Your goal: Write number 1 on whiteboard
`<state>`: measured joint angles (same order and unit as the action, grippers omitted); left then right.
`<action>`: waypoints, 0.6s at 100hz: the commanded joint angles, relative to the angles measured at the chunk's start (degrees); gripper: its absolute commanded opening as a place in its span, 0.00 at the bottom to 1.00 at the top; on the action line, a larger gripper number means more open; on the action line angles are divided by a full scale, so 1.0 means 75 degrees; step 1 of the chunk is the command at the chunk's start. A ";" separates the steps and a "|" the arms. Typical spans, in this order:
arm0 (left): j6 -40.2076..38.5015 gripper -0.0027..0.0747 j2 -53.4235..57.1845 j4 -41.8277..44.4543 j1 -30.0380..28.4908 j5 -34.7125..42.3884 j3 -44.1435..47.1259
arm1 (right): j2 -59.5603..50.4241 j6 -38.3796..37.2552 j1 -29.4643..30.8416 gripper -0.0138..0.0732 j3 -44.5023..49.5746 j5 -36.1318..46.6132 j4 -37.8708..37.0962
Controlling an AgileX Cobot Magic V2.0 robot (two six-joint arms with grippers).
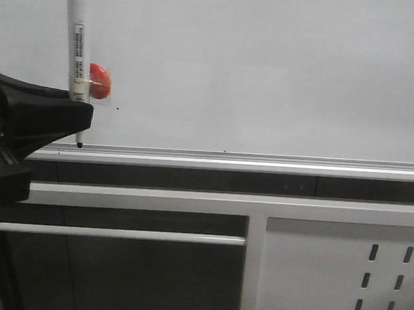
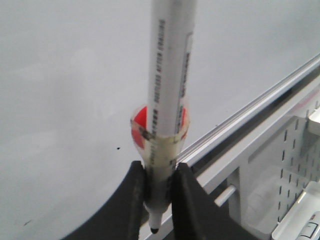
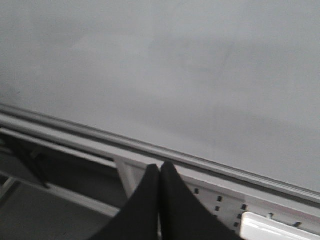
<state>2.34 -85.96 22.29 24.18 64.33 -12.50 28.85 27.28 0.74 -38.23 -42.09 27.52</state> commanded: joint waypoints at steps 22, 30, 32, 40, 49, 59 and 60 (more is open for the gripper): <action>-0.0312 0.01 0.1539 0.1422 0.0078 -0.2196 -0.0392 | 0.1826 0.0863 -0.0603 0.07 -0.0942 -0.0789 0.0966; -0.0859 0.01 0.1922 0.2060 0.0236 -0.3375 -0.0710 | 0.2241 0.0863 -0.1043 0.07 -0.1193 -0.0899 0.0966; -0.0983 0.01 0.2022 0.2194 0.0315 -0.3685 -0.0811 | 0.2345 0.0863 -0.1136 0.07 -0.1267 -0.0899 0.0966; -0.1222 0.01 0.2385 0.2580 0.0745 -0.4940 -0.1217 | 0.2751 0.0863 -0.1754 0.07 -0.1575 -0.0899 0.0966; -0.1235 0.01 0.2665 0.2613 0.1491 -0.6417 -0.1834 | 0.3226 0.0863 -0.2430 0.07 -0.1890 -0.0871 0.0966; -0.1235 0.01 0.2739 0.2613 0.2237 -0.7991 -0.2442 | 0.3717 0.0863 -0.3024 0.07 -0.2165 -0.0668 0.0966; -0.1235 0.01 0.2739 0.2613 0.2345 -0.8093 -0.2530 | 0.3751 0.0863 -0.3059 0.07 -0.2180 -0.0654 0.0966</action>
<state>-5.92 -67.00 42.36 37.17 10.57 -26.41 54.74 33.16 -19.28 -51.25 -50.55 32.73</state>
